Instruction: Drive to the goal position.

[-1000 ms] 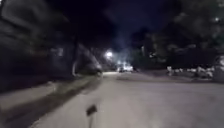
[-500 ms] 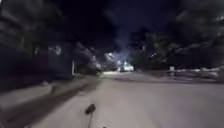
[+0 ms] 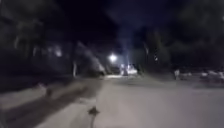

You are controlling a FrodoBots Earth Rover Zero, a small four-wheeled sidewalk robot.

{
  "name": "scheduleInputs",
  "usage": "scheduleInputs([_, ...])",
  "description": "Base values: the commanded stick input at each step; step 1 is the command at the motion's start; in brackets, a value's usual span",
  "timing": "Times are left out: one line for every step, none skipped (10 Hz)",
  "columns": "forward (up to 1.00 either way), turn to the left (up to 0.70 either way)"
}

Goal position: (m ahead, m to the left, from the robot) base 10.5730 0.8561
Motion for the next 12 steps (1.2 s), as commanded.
scheduleInputs([0.7,0.0])
scheduleInputs([0.7,0.0])
scheduleInputs([0.7,0.0])
scheduleInputs([0.7,0.0])
scheduleInputs([0.7,-0.09])
scheduleInputs([0.7,-0.35])
scheduleInputs([0.7,-0.35])
scheduleInputs([0.7,-0.35])
scheduleInputs([0.7,-0.35])
scheduleInputs([0.7,-0.26])
scheduleInputs([0.7,-0.15])
scheduleInputs([0.7,-0.04])
